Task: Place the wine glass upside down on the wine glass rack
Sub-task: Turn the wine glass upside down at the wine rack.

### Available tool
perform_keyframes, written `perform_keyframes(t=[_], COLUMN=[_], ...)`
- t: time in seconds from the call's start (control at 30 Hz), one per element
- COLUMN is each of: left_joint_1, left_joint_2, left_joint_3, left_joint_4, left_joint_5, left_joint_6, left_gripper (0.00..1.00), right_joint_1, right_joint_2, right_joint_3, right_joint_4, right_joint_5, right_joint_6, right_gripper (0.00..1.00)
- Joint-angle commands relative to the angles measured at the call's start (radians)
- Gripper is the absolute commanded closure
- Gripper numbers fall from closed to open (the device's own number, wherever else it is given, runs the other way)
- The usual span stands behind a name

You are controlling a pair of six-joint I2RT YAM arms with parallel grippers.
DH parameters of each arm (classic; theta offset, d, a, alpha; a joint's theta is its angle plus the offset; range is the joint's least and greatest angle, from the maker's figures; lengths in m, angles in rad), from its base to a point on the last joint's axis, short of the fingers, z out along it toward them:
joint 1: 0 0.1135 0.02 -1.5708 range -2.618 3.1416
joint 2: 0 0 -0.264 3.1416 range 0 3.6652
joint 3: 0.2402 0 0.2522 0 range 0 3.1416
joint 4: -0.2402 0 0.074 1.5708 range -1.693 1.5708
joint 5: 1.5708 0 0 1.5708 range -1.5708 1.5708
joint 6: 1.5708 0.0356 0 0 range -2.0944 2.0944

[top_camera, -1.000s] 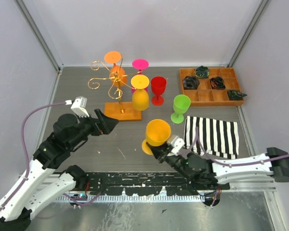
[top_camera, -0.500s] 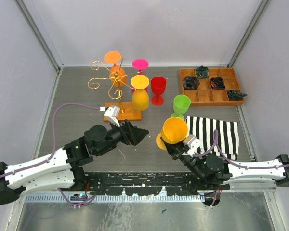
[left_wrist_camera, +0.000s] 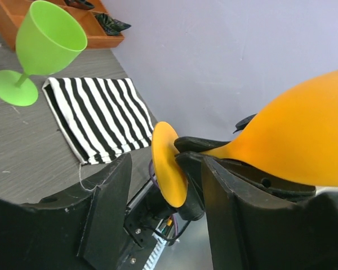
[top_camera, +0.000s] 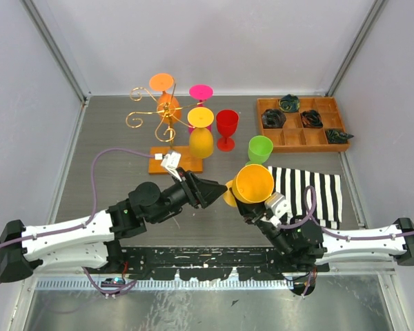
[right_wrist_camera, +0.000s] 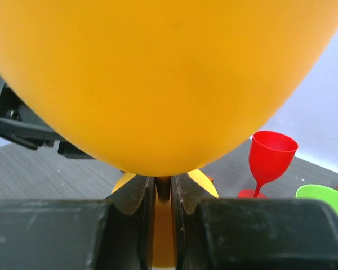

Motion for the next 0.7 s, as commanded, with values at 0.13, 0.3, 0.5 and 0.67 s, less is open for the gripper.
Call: perform_keyframes(t=[0.13,0.3,0.5,0.67], left_joint_1=[-0.025,-0.037,-0.047,-0.053], left_joint_2=[-0.005,0.027,0.070,0.090], left_joint_3=[-0.020,0.001,0.024,0.029], left_joint_4=[0.093,0.117,0.149,0.171], left_joint_5=[-0.011,0.013,0.033,0.036], left_joint_6=[-0.021,-0.022,-0.026,-0.029], left_gripper=[0.46,0.48,0.54,0.61], right_joint_1=[0.000,0.000,0.001,0.002], right_joint_2=[0.012,0.024,0.036,0.026], right_joint_3=[0.081,0.099,0.104,0.100], right_joint_4=[0.197,0.186,0.183,0.179], right_joint_5=[0.014,-0.018,-0.031,-0.035], right_joint_6=[-0.044,-0.042,-0.039,-0.033], right_gripper=[0.99,0.99,0.99,0.99])
